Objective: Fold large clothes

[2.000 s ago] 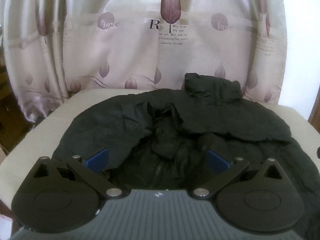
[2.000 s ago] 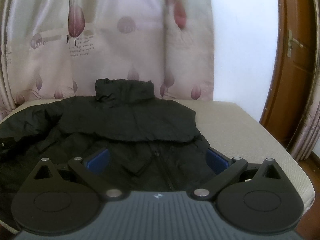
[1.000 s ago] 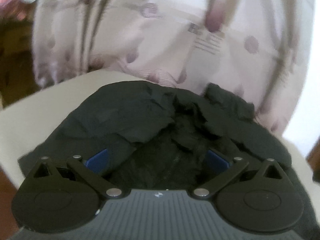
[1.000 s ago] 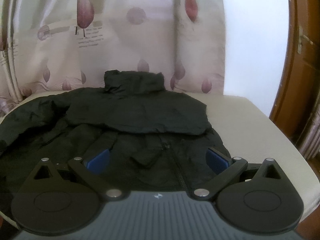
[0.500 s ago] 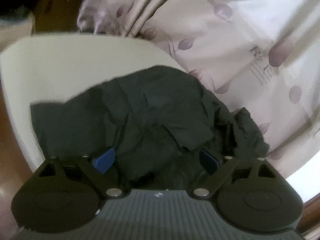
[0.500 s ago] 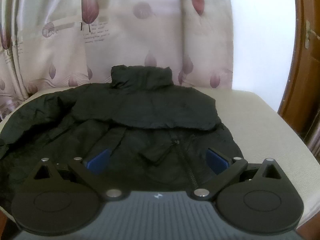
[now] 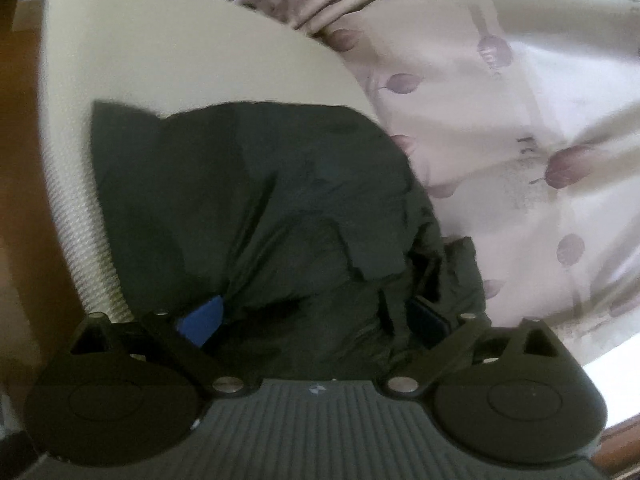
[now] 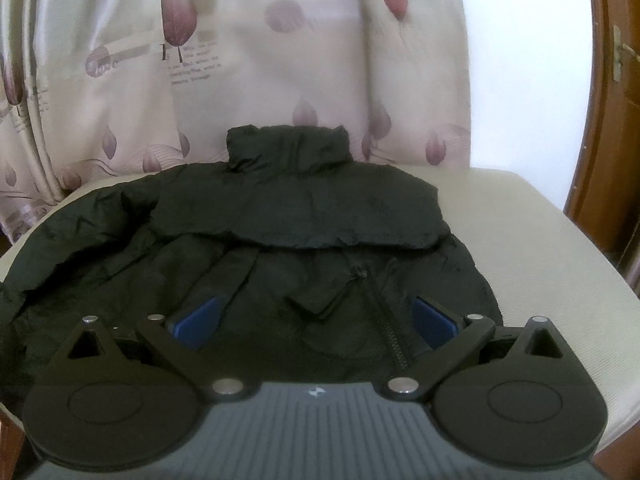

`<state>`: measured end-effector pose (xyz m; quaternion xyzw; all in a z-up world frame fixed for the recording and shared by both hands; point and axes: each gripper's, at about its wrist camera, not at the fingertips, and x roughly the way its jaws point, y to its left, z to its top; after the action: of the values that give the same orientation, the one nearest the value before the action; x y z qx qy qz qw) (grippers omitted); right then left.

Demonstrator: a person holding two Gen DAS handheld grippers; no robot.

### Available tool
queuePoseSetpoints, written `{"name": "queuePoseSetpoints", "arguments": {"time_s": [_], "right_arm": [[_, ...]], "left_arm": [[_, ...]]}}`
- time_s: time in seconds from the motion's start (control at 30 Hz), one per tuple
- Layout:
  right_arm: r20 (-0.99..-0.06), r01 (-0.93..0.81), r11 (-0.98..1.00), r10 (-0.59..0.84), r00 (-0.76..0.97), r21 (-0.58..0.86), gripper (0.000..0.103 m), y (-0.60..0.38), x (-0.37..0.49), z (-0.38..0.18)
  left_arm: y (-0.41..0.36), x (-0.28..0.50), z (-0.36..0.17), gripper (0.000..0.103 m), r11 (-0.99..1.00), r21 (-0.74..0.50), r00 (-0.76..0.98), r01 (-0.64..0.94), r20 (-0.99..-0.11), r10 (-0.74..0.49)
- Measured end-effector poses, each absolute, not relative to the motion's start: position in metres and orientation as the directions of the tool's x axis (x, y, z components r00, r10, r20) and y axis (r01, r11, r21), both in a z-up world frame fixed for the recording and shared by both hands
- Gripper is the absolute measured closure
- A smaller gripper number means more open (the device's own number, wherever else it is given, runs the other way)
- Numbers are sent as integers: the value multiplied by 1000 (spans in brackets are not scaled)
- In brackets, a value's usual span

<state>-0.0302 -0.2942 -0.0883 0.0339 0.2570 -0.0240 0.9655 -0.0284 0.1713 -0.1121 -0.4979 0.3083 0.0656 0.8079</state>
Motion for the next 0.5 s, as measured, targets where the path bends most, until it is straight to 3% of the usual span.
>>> {"name": "queuePoseSetpoints", "arguments": {"time_s": [0.13, 0.23, 0.33, 0.4, 0.5], "right_arm": [[-497, 63, 997, -27, 868, 55, 0, -295, -30, -88], [-501, 64, 996, -25, 865, 61, 0, -297, -29, -89], [-505, 58, 996, -14, 863, 72, 0, -299, -30, -88], [-506, 55, 996, -9, 862, 76, 0, -299, -30, -88], [-508, 58, 995, -12, 861, 76, 0, -301, -29, -88]], "left_arm": [[182, -26, -121, 7, 443, -777, 793, -447, -573, -205], [189, -21, -117, 8, 458, -757, 803, -466, -580, -141], [201, -7, -119, 20, 481, -728, 802, -488, -592, -83], [209, 1, -120, 38, 485, -720, 798, -497, -599, -71], [225, 10, -123, 54, 504, -702, 800, -503, -599, -36]]}}
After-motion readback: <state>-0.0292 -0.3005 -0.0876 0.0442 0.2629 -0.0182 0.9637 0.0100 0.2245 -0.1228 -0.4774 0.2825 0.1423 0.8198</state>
